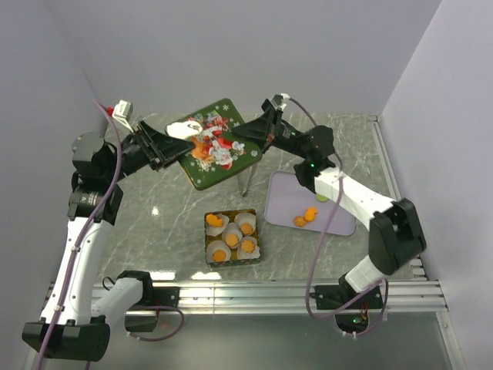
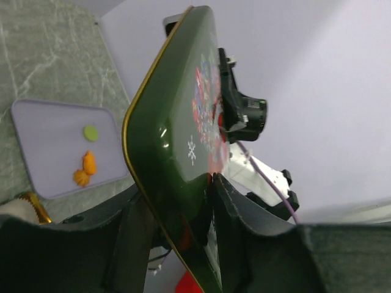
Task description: Pack the cookies
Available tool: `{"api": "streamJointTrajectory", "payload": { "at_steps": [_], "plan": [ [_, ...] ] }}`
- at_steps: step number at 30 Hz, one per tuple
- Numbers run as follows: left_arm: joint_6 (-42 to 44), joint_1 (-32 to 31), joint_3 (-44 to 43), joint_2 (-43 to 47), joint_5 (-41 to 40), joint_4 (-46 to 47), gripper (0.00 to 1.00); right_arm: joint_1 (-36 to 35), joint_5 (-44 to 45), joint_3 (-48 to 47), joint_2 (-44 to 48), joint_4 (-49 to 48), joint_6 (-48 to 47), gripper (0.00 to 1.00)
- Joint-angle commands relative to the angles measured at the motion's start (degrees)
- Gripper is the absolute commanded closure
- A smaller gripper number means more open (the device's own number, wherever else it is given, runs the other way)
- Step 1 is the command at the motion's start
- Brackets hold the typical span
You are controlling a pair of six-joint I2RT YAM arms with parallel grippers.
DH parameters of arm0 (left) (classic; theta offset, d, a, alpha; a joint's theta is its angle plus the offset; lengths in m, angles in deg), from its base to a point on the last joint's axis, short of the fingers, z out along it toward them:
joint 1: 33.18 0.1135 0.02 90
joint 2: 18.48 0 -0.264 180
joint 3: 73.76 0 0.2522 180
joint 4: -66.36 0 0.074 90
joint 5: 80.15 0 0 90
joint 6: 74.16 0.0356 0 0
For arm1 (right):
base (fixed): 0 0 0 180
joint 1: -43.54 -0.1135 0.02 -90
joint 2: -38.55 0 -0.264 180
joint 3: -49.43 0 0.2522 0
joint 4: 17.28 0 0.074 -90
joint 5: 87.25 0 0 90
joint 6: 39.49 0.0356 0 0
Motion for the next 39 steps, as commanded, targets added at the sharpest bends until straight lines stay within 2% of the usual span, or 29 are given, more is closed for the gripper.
{"api": "streamJointTrajectory", "payload": {
  "at_steps": [1, 4, 5, 8, 10, 11, 16, 20, 23, 27, 32, 39],
  "plan": [
    [4.79, 1.07, 4.46, 0.44, -3.59, -3.11, 0.54, 0.51, -4.16, 3.26, 10.44, 7.5, -5.98, 1.0],
    [4.7, 0.98, 7.54, 1.5, -3.15, -2.4, 0.46, 0.51, -2.94, 6.52, 15.29, 20.32, -14.76, 1.0],
    [4.96, 0.89, 7.98, 1.76, -3.06, -2.57, 0.42, 0.68, -2.24, 7.22, 16.52, 28.19, -19.57, 1.0],
    [7.33, 0.54, 8.87, 2.38, -4.38, -5.46, 0.37, 1.04, 2.84, 9.77, 21.18, 42.62, -27.85, 1.0],
    [8.64, 0.1, 9.83, 2.73, -5.25, -6.53, 0.34, 0.95, 5.58, 12.22, 24.07, 48.02, -30.68, 1.0],
    [8.91, 0.01, 11.14, 3.25, -6.04, -7.4, 0.34, 1.03, 8.2, 13.28, 25.05, 52.57, -32.7, 1.0],
    [11.97, -0.34, 16.59, 5.01, -9.11, -11.18, 0.36, 2.0, 15.77, 20.31, 33.12, 61.04, -35.79, 1.0],
    [17.52, -0.6, 20.72, 4.23, -15.09, -19.43, 0.41, 4.28, 26.75, 18.14, 39.55, 81.64, -43.5, 1.0],
    [20.07, -1.04, 24.32, 1.87, -16.24, -22.43, 0.45, 5.86, 33.26, 14.8, 43.68, 91.25, -47.73, 1.0],
    [21.22, -6.12, 27.23, -0.6, -21.67, -23.14, 0.46, 7.01, 36.96, 12.68, 48.68, 96.47, -50.03, 1.0],
    [19.73, -13.95, 29.08, -5.52, -29.15, -22.35, 0.49, 7.28, 36.35, 13.82, 51.68, 99.46, -49.94, 1.0],
    [19.99, -22.21, 25.57, -13.78, -38.38, -24.63, 0.56, 7.36, 36.53, 14.96, 55.02, 102.01, -49.94, 1.0]
  ]
}}
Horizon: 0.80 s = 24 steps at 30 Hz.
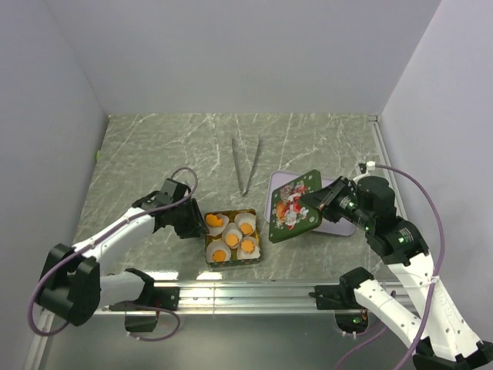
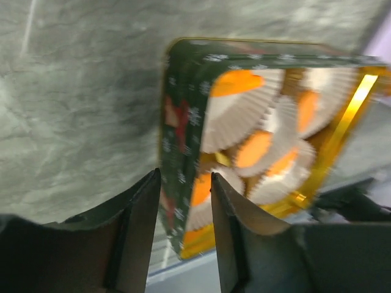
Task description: Pack the cookies
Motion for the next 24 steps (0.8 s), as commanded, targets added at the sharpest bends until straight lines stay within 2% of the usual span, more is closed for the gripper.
{"api": "streamJointTrajectory", "payload": {
  "at_steps": [1, 7, 8, 11, 15, 24],
  "plan": [
    [1.3, -2.64, -3.5, -3.18, -7.11, -1.07, 0.57, 0.41, 1.49, -0.25, 1.41, 1.58, -1.03, 1.0],
    [2.01, -4.05, -5.52, -8.03, -9.58, -1.52, 0.74, 0.33, 2.63, -0.69, 2.82, 3.51, -1.9, 1.0],
    [2.09, -4.14, -5.96, -8.38, -9.58, -1.43, 0.8, 0.5, 2.72, -0.69, 2.99, 3.78, -1.99, 1.0],
    [2.36, -4.31, -7.63, -9.79, -10.19, -2.04, 0.9, 0.59, 3.07, -0.25, 3.78, 4.48, -2.17, 1.0],
    [2.79, -4.31, -10.7, -12.25, -11.42, -3.27, 0.96, 0.5, 3.16, 1.33, 5.1, 4.4, -1.73, 1.0],
    [6.57, -4.31, -23.36, -23.49, -13.79, -6.78, 0.99, 0.76, 4.3, 1.34, 5.54, 5.18, -2.26, 1.0]
  ]
}}
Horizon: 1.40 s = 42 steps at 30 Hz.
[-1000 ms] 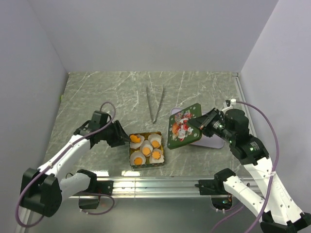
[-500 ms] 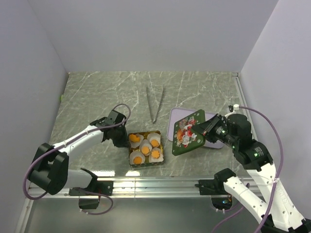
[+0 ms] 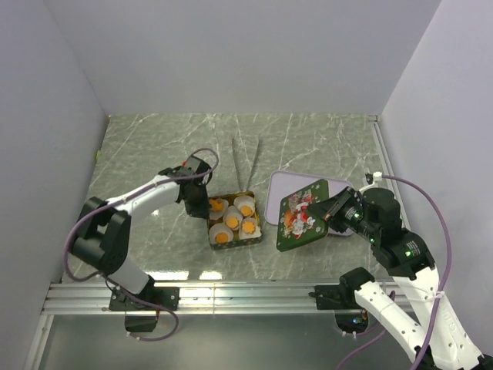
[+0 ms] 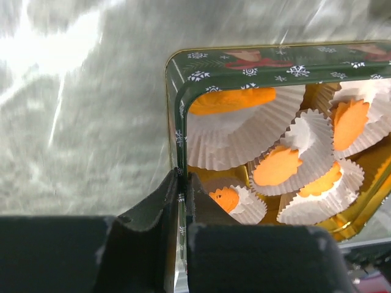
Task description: Pack the cookies
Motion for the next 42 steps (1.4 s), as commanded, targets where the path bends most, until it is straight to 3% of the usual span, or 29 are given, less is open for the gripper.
{"api": "streamJointTrajectory", "payload": {
  "at_steps": [1, 6, 9, 13, 16, 22, 24, 27, 31, 36, 42],
  "plan": [
    [3.12, -0.01, -7.38, -4.56, -2.56, -0.73, 0.99, 0.37, 1.83, -1.0, 0.25, -0.63, -1.01, 1.0],
    [6.2, 0.08, -13.37, -10.29, -2.48, -2.84, 0.96, 0.46, -1.48, -0.04, 0.34, -3.6, -1.28, 1.0],
    [6.73, 0.08, -15.22, -11.88, -2.57, -3.11, 0.89, 0.46, -9.55, 3.29, -0.36, -15.52, 0.03, 1.0],
    [6.29, 0.17, -16.1, -9.43, -2.13, -3.54, 0.68, 0.55, -13.71, 5.49, -2.91, -24.06, 1.97, 1.0],
    [5.94, 0.08, -19.78, -7.23, -2.48, -5.48, 0.56, 0.55, -12.07, 6.64, -3.88, -28.82, 3.29, 1.0],
    [4.53, 1.48, -24.9, -0.12, -9.93, -11.98, 0.44, 0.55, -11.35, 11.11, -8.95, -43.23, 8.03, 1.0],
    [3.13, 3.24, -20.45, 6.7, -9.17, -8.93, 0.41, 0.55, -12.66, 12.78, -10.99, -47.62, 11.18, 1.0],
    [2.07, 7.89, -10.09, 18.12, -1.71, -0.26, 0.32, 0.2, -12.84, 15.86, -14.85, -57.37, 15.06, 1.0],
    [-0.12, 10.8, 4.26, 30.02, 5.94, 12.24, 0.1, -0.68, -12.58, 16.84, -20.29, -62.67, 16.83, 1.0],
    [-6.54, 11.16, 20.33, 41.72, 11.49, 26.66, 0.09, -3.32, -13.9, 14.64, -26.37, -66.45, 16.48, 1.0],
    [-7.25, 11.24, 25.11, 46.13, 15.17, 32.39, 0.1, -8.23, -13.2, 14.02, -33.66, -73.29, 19.54, 1.0]
  ]
}}
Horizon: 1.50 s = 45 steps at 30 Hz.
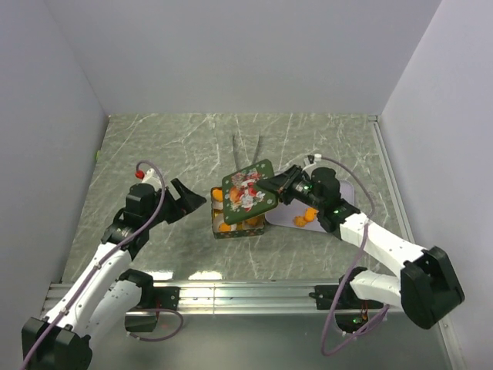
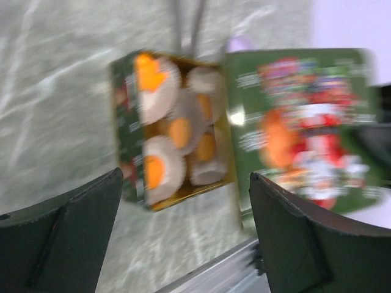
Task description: Pack the cookies
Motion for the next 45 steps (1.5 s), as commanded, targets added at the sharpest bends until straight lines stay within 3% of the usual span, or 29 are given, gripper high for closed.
{"api": "streamJointTrajectory", "payload": {
  "at_steps": [1, 8, 19, 32, 45],
  "plan": [
    [-2.04, 0.27, -0.22, 1.41, 5.59, 10.5, 0.1, -3.52, 0.75, -2.81, -3.7, -9.53, 2.7, 1.0],
    [-5.3, 0.27, 6.72, 6.85, 8.49, 17.35, 0.11, -9.24, 4.0, -6.06, -11.71, -13.23, 3.14, 1.0],
    [-4.33, 0.27, 13.76, 2.73, 9.28, 21.99, 0.13, -11.08, 7.78, -5.27, -17.69, -18.32, 5.07, 1.0],
    [-1.96, 0.27, 13.68, -12.54, 11.13, 35.8, 0.16, -11.79, 12.09, -1.4, -16.9, -15.87, 3.76, 1.0],
    [-2.93, 0.1, 9.63, -27.59, 15.88, 46.35, 0.31, -10.03, 12.62, 1.59, -15.85, -13.15, 2.44, 1.0]
  ]
}}
